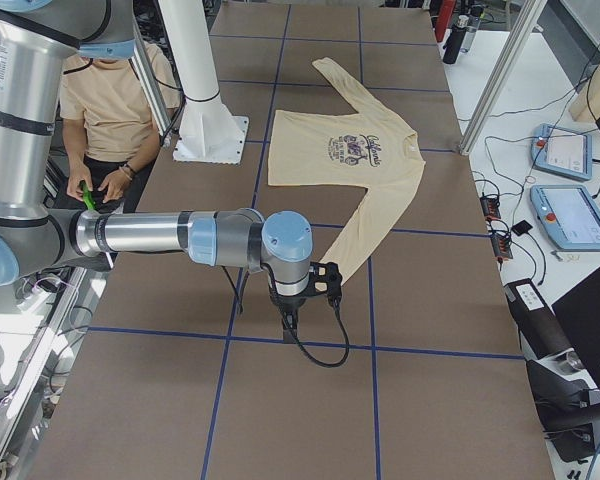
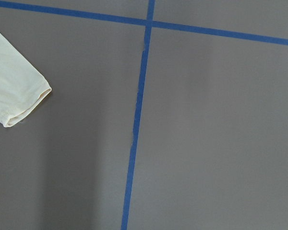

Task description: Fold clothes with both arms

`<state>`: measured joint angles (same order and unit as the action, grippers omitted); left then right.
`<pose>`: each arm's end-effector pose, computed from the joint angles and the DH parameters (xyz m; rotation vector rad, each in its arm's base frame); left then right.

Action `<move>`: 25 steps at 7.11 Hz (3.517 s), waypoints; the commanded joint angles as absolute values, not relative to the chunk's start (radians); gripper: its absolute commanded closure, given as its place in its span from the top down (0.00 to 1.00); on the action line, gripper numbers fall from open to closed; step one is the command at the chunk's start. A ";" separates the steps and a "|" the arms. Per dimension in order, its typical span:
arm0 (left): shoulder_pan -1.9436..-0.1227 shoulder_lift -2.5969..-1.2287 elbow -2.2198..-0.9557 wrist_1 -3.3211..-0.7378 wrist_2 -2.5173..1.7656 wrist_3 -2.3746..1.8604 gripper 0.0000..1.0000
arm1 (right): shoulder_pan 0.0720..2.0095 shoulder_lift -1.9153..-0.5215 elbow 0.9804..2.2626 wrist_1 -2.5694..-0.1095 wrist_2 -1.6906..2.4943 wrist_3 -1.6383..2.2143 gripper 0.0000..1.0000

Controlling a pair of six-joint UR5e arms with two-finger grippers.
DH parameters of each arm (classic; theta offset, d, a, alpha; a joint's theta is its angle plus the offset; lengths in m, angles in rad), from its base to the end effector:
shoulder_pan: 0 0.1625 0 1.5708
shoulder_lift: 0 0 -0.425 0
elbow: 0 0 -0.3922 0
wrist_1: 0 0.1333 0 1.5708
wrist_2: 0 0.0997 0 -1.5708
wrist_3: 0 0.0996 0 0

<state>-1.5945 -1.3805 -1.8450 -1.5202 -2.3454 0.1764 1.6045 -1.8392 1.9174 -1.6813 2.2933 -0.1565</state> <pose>-0.0734 -0.4108 0.6148 0.1089 0.7683 0.1579 0.0801 -0.3730 0.6195 0.0379 -0.7225 -0.1057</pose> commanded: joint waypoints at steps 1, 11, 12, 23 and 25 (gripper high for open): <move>-1.595 -1.385 -1.847 -1.522 -2.338 0.184 1.00 | 1.605 -1.839 1.917 -1.680 2.293 -0.156 1.00; -1.585 -1.552 -1.832 -2.033 -2.255 0.170 1.00 | 1.603 -1.686 1.911 -1.568 2.316 -0.094 1.00; -1.585 -1.612 -1.766 -2.043 -2.267 0.176 1.00 | 1.603 -1.686 1.898 -1.524 2.347 -0.092 1.00; -1.569 -1.595 -1.681 -2.209 -2.335 0.176 1.00 | 1.001 -1.706 1.514 -0.514 1.986 0.862 0.98; -1.569 -1.594 -1.680 -2.207 -2.336 0.176 1.00 | 0.965 -1.732 1.514 -0.512 1.954 0.861 0.84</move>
